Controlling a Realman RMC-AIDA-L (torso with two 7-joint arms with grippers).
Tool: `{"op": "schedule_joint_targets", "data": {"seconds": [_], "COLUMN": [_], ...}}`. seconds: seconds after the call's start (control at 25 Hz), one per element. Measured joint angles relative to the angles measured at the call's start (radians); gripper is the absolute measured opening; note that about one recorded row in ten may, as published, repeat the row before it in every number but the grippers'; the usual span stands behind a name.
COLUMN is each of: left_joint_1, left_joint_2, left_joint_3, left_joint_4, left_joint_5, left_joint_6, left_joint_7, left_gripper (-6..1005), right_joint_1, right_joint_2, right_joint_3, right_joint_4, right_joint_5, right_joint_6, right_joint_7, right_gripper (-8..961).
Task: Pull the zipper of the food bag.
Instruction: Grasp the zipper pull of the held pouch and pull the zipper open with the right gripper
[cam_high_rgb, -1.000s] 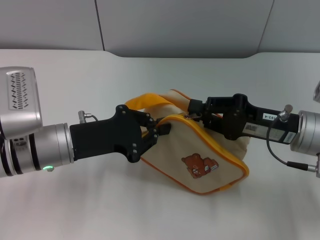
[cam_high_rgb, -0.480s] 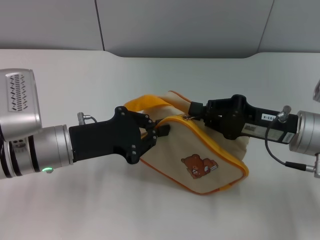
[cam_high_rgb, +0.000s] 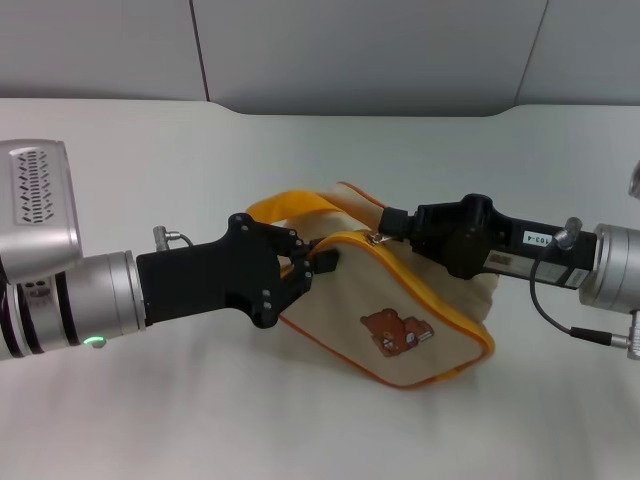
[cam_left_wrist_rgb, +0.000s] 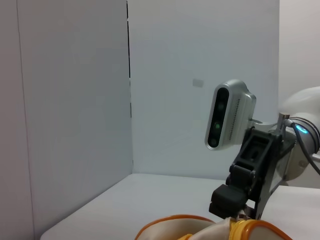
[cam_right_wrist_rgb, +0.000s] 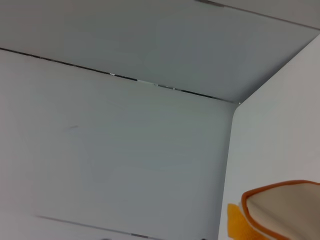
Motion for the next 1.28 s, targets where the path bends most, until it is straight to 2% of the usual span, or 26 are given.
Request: {"op": "schedule_joint_targets", "data": {"seconds": [0.48,0.84,1.12,1.28], "left_joint_1": [0.029,0.055,0.055,0.054], "left_joint_2": [0.008,0.012,0.010,0.006], "left_joint_3": [-0.039,-0.096,-0.092,-0.093], "left_joint_4": [0.006,0.009,0.003,-0.024], "left_joint_5": [-0.009,-0.010,-0.009,-0.010], "left_joint_6": [-0.017,-0.073,-0.092,-0.112], "left_joint_7": [-0.005,0.003,0.008,0.015], "left_gripper": [59,60,60,60], "right_joint_1": [-0.072,-0.152,-0.149,-0.134], "right_joint_2": [-0.003,-0.024,-0.029,-0.028], "right_joint_3": [-0.002,-0.002,0.005,0.020], "right_joint_4": [-0.073,-0.132,-0.133,-0.123], "right_joint_5": [-0.011,-0.041,-0.030,0.004], "right_joint_6": [-0.009,0.000,-0.009,-0.007], "right_joint_7": [-0.006,-0.007,-0.054,-0.160], "right_gripper": [9,14,18,20]}}
